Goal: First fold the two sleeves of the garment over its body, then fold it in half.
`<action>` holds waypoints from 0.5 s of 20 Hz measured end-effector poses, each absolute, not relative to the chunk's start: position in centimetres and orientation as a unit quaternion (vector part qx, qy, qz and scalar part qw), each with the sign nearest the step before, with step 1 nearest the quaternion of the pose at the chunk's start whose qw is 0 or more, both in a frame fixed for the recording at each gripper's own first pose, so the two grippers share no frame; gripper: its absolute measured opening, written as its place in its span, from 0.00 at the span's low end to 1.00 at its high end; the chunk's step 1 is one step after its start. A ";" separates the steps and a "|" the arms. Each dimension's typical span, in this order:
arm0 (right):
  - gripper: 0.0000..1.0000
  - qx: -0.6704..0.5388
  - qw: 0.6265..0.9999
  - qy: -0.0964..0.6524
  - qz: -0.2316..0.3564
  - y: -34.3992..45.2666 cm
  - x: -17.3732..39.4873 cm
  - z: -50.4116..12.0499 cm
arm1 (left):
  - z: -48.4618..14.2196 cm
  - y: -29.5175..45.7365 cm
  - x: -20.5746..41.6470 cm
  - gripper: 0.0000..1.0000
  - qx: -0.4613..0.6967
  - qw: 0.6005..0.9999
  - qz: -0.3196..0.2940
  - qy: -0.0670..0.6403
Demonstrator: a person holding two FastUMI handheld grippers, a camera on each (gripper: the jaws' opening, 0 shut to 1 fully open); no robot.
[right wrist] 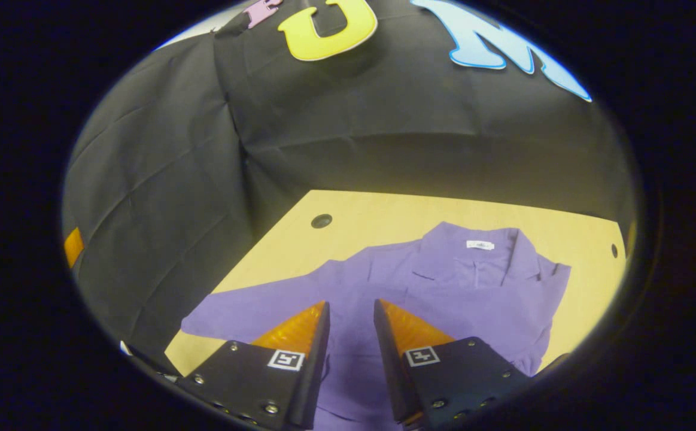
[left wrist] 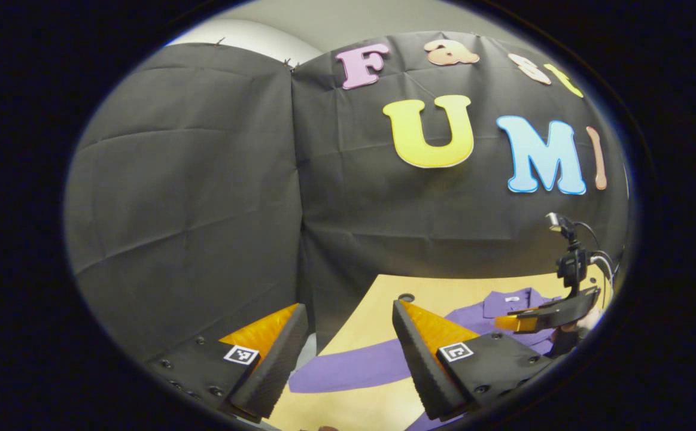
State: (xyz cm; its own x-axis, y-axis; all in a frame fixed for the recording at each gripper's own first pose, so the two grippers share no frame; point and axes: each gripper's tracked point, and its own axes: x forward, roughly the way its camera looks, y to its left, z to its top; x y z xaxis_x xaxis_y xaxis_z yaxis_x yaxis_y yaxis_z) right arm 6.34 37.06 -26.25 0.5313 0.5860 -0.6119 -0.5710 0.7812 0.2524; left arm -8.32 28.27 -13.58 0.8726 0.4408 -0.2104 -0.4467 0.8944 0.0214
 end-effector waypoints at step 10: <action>0.47 -0.009 0.895 0.298 0.331 32.9 4.2 -19.9 | -24.6 32.0 -7.1 0.95 -0.044 0.951 0.250 0.177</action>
